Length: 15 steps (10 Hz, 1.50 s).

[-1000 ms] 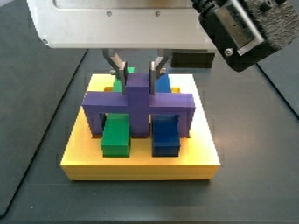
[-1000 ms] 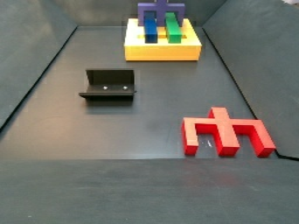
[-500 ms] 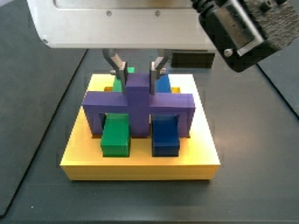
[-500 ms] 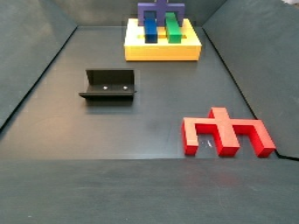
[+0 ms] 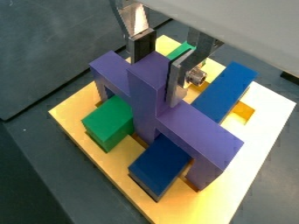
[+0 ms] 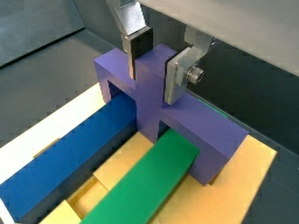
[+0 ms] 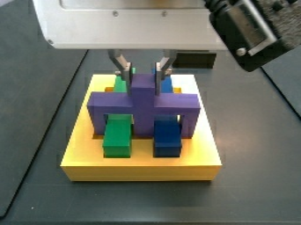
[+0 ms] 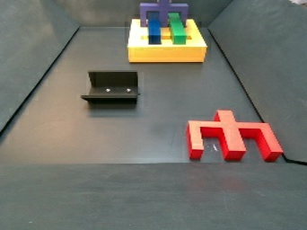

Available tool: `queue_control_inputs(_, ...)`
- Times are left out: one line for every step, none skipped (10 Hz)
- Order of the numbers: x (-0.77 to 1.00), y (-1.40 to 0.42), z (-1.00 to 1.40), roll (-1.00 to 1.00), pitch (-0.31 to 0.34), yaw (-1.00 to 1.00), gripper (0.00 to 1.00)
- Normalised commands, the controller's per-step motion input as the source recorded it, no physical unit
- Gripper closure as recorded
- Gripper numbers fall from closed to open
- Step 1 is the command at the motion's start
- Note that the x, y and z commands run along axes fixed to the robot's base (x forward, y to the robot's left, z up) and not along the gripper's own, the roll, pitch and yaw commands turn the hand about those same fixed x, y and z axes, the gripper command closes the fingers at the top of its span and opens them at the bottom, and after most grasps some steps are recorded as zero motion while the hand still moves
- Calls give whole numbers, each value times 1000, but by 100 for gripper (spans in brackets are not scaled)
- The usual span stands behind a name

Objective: Pick up the purple object. Move up. Place the purple object on the fixture. Regrasp the purple object. Move to above the board. Insert the purple object.
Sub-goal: Insert the purple object.

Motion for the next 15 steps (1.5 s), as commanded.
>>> queue_control_inputs(-357,0,-191,-14,-51,-106,100)
queue_control_inputs(-249,-14,-209,-26,-60,-126,100)
queue_control_inputs(17,0,-303,-37,-59,-103,100)
queue_control_inputs(34,0,-337,-6,-31,-100,100)
queue_control_inputs(0,0,-326,0,-17,-94,100)
queue_control_inputs(31,51,-317,0,0,-54,100)
queue_control_inputs(14,77,-354,20,0,0,100)
queue_control_inputs(80,89,-411,73,0,0,100)
queue_control_inputs(94,66,-389,127,0,20,100)
queue_control_inputs(77,0,-386,80,-16,0,100)
queue_control_inputs(134,0,-434,63,-31,0,100)
queue_control_inputs(186,0,-517,14,-54,0,100)
queue_control_inputs(137,0,-554,0,-81,0,100)
queue_control_inputs(131,-3,-600,-19,-113,0,100)
queue_control_inputs(0,0,-591,-127,-140,-91,100)
